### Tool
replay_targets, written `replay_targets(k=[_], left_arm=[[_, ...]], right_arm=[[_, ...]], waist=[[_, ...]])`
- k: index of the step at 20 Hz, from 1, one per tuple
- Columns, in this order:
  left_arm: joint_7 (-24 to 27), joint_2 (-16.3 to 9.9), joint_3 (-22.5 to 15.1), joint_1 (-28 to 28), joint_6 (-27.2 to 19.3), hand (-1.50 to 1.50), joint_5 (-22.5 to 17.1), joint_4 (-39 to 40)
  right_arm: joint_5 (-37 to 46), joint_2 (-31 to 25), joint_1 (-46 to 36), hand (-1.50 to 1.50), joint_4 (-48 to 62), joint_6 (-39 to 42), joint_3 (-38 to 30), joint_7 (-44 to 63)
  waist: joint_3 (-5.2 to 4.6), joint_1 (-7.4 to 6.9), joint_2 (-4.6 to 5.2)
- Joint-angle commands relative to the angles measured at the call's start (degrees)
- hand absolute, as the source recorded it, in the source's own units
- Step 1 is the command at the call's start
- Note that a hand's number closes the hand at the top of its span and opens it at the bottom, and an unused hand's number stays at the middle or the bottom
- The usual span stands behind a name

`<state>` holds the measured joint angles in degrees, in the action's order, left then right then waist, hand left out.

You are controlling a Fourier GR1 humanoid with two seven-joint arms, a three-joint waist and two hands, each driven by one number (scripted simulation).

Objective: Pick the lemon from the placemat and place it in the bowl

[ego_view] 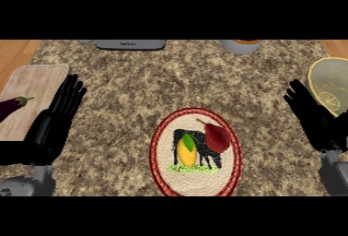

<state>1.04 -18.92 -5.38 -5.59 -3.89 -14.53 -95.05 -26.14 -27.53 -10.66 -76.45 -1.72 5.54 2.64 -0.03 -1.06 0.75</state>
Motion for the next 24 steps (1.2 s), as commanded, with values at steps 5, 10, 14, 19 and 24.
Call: replay_targets(k=[5,10,14,19,24], left_arm=[[-2.9,-4.4,4.2,0.4,-4.5,0.00,5.2,3.6],[-5.4,-5.5,7.0,1.8,-6.5,0.00,5.0,6.2],[-4.8,-5.4,7.1,3.2,-6.8,0.00,5.7,6.0],[-9.2,-5.3,6.8,-0.4,-7.1,0.00,5.8,4.7],[-7.4,-2.0,4.8,-2.9,-7.1,0.00,9.1,7.2]], right_arm=[[10.8,1.2,-13.6,1.50,-16.2,0.6,7.4,-9.3],[31.9,-9.1,-2.4,-1.50,-14.3,-14.0,11.8,4.9],[45.2,-4.3,8.2,-1.50,-28.2,-23.6,22.6,5.4],[63.0,-3.1,16.0,-1.50,-38.5,-27.6,32.4,18.5],[72.5,2.5,11.6,-1.50,-43.0,-18.7,33.0,32.8]], waist=[[-0.06,-1.48,-1.50],[-0.37,4.48,-2.09],[-0.18,4.40,-1.99],[-0.10,2.91,-1.31],[-0.02,1.34,-0.84]])
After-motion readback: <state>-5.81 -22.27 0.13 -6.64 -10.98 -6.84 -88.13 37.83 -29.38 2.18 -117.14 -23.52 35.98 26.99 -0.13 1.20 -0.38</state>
